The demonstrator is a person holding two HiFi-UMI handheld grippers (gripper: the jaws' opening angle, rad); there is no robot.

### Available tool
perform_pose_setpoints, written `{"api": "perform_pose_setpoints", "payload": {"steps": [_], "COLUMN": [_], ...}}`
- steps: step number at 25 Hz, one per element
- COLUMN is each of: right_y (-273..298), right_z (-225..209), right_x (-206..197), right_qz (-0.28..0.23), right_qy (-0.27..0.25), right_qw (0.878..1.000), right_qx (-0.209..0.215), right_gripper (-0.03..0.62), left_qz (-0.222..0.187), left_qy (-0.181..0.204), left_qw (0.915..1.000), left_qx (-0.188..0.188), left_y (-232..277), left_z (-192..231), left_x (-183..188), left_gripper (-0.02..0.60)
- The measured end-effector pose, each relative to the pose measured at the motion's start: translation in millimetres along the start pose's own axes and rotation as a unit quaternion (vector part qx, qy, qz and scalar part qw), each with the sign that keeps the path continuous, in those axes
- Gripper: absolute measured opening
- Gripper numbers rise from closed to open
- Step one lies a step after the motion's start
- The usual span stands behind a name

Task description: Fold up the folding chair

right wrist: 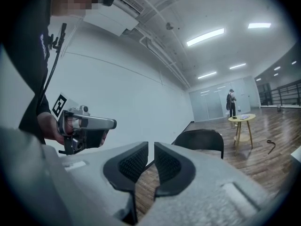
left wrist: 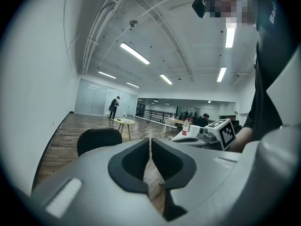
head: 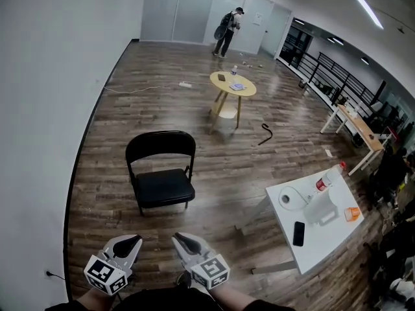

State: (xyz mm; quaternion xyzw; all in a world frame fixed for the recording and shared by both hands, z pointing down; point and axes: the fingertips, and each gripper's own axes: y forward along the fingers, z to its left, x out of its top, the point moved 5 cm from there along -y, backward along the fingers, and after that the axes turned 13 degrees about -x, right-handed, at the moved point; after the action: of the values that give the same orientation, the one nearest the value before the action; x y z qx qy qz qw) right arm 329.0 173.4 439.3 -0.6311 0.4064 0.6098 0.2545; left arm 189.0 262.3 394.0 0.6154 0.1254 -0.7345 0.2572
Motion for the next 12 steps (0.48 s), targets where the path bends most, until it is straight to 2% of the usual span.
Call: {"api": "perform_pose_setpoints", "payload": {"steps": [12], "right_y": [11], "right_z": [-54], "right_x": [-13], "right_qz": [0.01], "right_qy": [0.035], "right_qw": [0.999], "right_qx": [0.026], "right_gripper": [0.044], "left_qz": [0.027], "left_qy": [0.002], "left_qw": [0.999], "left_qx": [0.036], "left_y": [49], "left_z": [3], "left_x": [12], "left_gripper": [0.026]}}
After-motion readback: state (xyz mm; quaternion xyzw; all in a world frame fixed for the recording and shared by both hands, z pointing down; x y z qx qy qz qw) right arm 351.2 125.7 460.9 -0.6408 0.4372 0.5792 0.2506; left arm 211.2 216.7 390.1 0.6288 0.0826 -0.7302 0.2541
